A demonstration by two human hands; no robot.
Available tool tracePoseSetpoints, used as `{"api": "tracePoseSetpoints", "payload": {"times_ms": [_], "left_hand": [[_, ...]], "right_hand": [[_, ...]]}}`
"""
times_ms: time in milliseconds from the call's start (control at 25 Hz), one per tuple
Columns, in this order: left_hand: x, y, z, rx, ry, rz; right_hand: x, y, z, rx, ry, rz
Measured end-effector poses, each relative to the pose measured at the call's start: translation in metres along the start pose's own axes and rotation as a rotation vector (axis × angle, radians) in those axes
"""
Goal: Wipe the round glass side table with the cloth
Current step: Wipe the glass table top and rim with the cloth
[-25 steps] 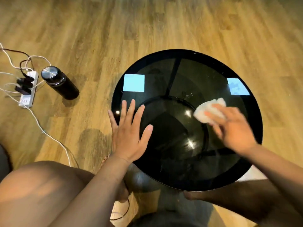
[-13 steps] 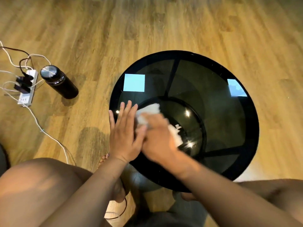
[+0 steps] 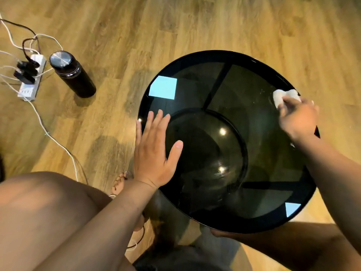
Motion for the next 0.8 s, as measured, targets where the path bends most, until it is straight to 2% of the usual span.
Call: {"api": "tracePoseSetpoints", "payload": {"times_ms": [80,200,280,360,440,480,560,640,680,720,760,800], "left_hand": [[0.000,0.000,0.000,0.007,0.005,-0.006],[0.002,0.003,-0.003,0.025,-0.009,-0.003],[0.005,0.004,-0.007,0.061,-0.038,0.017],[0.006,0.003,-0.009,0.033,-0.057,0.029],[0.004,0.001,-0.006,-0.015,-0.041,0.023],[0.004,0.000,-0.004,-0.021,-0.026,0.022],[0.003,-0.001,-0.002,-0.012,-0.016,0.016],[0.003,-0.001,-0.002,0.007,-0.020,0.014],[0.003,0.000,-0.002,0.018,-0.017,0.011],[0.002,0.000,-0.001,0.030,-0.015,0.007],[0.002,0.001,-0.001,0.045,-0.014,0.007],[0.002,0.002,-0.001,0.060,-0.016,0.005]], "right_hand": [[0.004,-0.004,0.080,0.004,0.142,-0.001],[0.071,-0.018,0.238,-0.314,0.526,0.077],[0.125,-0.015,0.311,-0.292,0.828,0.131],[0.138,0.001,0.310,-0.332,1.003,0.167],[0.126,0.013,0.256,-0.482,1.067,0.209],[0.105,0.017,0.214,-0.505,1.009,0.181],[0.046,0.013,0.122,-0.226,0.755,0.065],[-0.007,0.001,0.029,-0.064,0.333,0.047],[-0.024,-0.003,0.007,-0.006,0.164,0.050],[-0.036,-0.005,0.006,0.004,0.049,0.038],[-0.044,-0.007,0.024,0.019,0.047,0.018],[-0.048,-0.009,0.063,0.007,0.126,-0.005]]}}
Point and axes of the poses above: each hand's wrist, its own x-axis away from the middle knuckle, its own y-axis out of the back of the hand, z = x × y, the point moved 10 cm from there along -x, towards the middle knuckle, and after that the axes turned 10 degrees about y, right-handed, at the moved point
